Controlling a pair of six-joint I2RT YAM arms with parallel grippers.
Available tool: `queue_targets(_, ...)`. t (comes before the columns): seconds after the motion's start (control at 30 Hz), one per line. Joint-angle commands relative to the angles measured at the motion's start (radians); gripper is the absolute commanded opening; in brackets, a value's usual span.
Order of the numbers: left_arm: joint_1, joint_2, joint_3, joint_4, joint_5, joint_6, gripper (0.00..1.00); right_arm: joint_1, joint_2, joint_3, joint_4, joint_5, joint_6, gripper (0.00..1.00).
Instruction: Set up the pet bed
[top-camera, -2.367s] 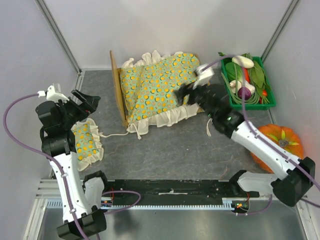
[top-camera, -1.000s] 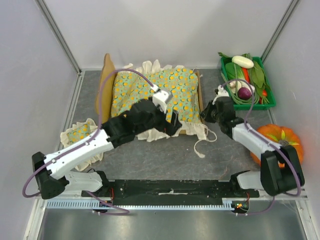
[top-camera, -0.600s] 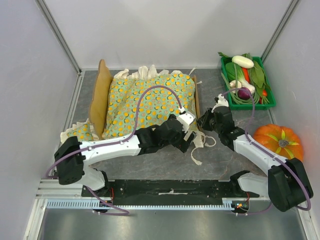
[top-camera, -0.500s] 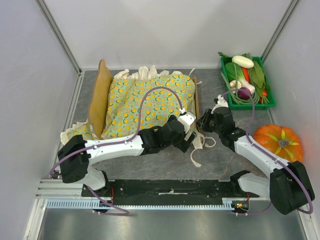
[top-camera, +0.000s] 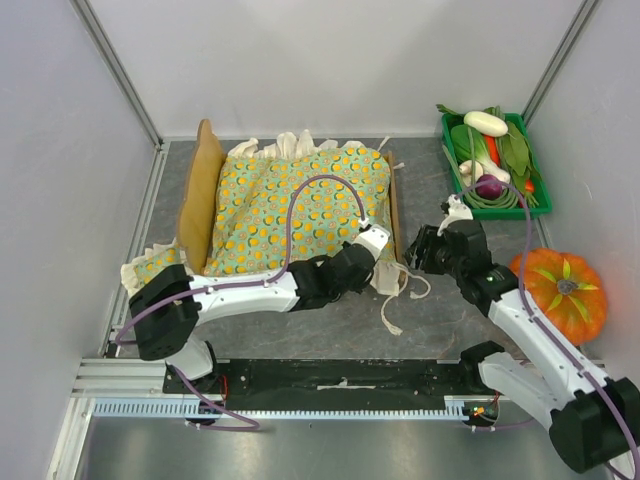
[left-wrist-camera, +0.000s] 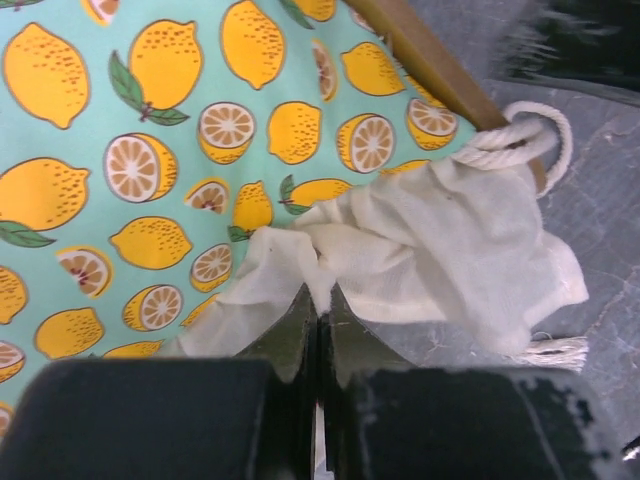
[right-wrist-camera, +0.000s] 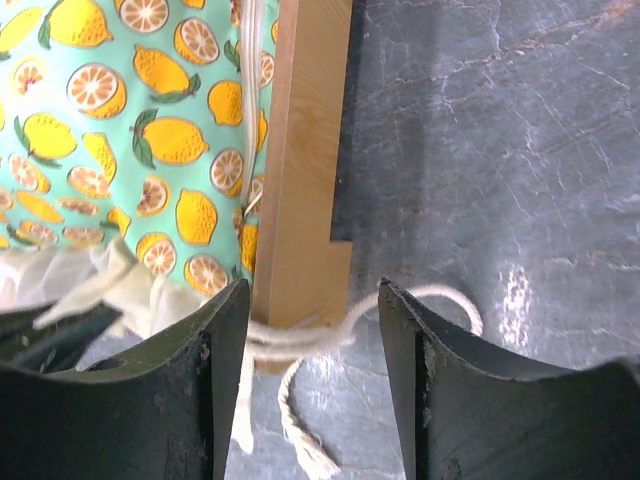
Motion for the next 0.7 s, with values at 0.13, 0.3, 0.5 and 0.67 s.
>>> queue_targets(0.13,0.068,-0.131,0.002,-0.032,0.008,-0.043,0.02,-0.001,-0.186,0.041,-0.237,-0.092,-0.116,0.64)
queue_targets(0.3,0.137,-0.229,-0.043,-0.014,0.141,-0.055,0.02,-0.001,-0.207,0.036,-0.254,-0.143,-0.126,0.64)
queue_targets(0.5,0.229,-0.298,-0.085,-0.014,0.222,-0.098,0.02,0.001,-0.177,0.033,-0.245,-0.170,-0.143,0.64)
queue_targets(0.67,0.298,-0.344,-0.136,0.005,0.267,-0.121,0.02,-0.002,-0.173,0.030,-0.219,-0.184,-0.151,0.65)
